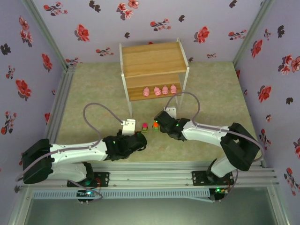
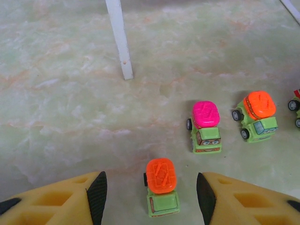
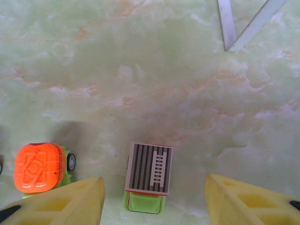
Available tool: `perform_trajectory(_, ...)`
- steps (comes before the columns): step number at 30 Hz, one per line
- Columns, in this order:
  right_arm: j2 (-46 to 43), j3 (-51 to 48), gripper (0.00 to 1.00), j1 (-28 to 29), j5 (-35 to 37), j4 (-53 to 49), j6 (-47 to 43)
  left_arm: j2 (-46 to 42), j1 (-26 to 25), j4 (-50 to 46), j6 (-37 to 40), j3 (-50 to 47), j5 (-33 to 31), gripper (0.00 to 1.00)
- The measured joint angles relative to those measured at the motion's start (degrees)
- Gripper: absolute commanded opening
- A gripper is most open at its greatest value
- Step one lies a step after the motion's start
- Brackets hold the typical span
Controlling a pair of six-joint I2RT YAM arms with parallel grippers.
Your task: Place and organize the plastic toys onto the shelf
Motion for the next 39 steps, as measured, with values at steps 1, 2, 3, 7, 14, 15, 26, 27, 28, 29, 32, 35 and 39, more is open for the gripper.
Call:
perform_trajectory(1, 0.37, 0.20, 0.57, 0.00, 0.00, 0.00, 0.09, 0.00, -0.07, -0.02, -0.22, 0.00, 0.00, 0.57)
perform_trajectory(2, 0.79, 0.37, 0.56, 0.00, 0.00, 0.00, 0.26, 0.00, -0.09, -0.02, -0.42, 0.00, 0.00, 0.57)
perform_trajectory(3, 1.09, 0.48, 0.56, 0.00, -0.02, 0.00, 0.28, 0.02, -0.09, -0.02, -0.66, 0.00, 0.00, 0.57)
perform_trajectory(7, 1.68, 0.63, 0.52, 0.00, -0.02, -0.04, 0.48, 0.15, -0.09, 0.00, -1.27, -0.26, 0.00, 0.57)
perform_trajectory(14, 2.84, 0.79, 0.47, 0.00, -0.09, 0.00, 0.90, 0.44, -0.11, -0.02, -2.12, -0.63, 0.02, 0.57)
perform_trajectory(15, 3.10, 0.79, 0.47, 0.00, -0.13, 0.00, 0.90, 0.44, -0.09, -0.02, -2.25, -0.66, 0.02, 0.57)
perform_trajectory(26, 5.57, 1.81, 0.41, 0.00, -0.70, 0.17, 0.90, 0.44, -0.11, -0.02, -2.97, -1.57, 0.02, 0.57)
perform_trajectory(27, 5.75, 1.90, 0.40, 0.00, -0.72, 0.22, 0.92, 0.44, -0.11, -0.02, -2.99, -1.66, 0.02, 0.57)
perform_trajectory(28, 5.86, 1.97, 0.40, 0.00, -0.74, 0.26, 0.92, 0.44, -0.11, -0.02, -2.99, -1.70, 0.02, 0.57)
perform_trajectory(29, 5.95, 1.99, 0.39, 0.00, -0.72, 0.35, 0.94, 0.44, -0.11, -0.02, -2.99, -1.73, 0.02, 0.57)
perform_trajectory(32, 6.25, 2.12, 0.38, 0.00, -0.72, 0.42, 1.20, 0.44, -0.11, -0.02, -3.15, -1.77, 0.02, 0.57)
perform_trajectory(35, 6.32, 2.25, 0.37, 0.00, -0.72, 0.42, 1.57, 0.44, -0.11, 0.04, -3.41, -1.90, 0.02, 0.57)
perform_trajectory(39, 6.58, 2.47, 0.36, 0.00, -0.70, 0.44, 1.79, 0.44, -0.11, 0.13, -3.69, -2.21, 0.02, 0.57)
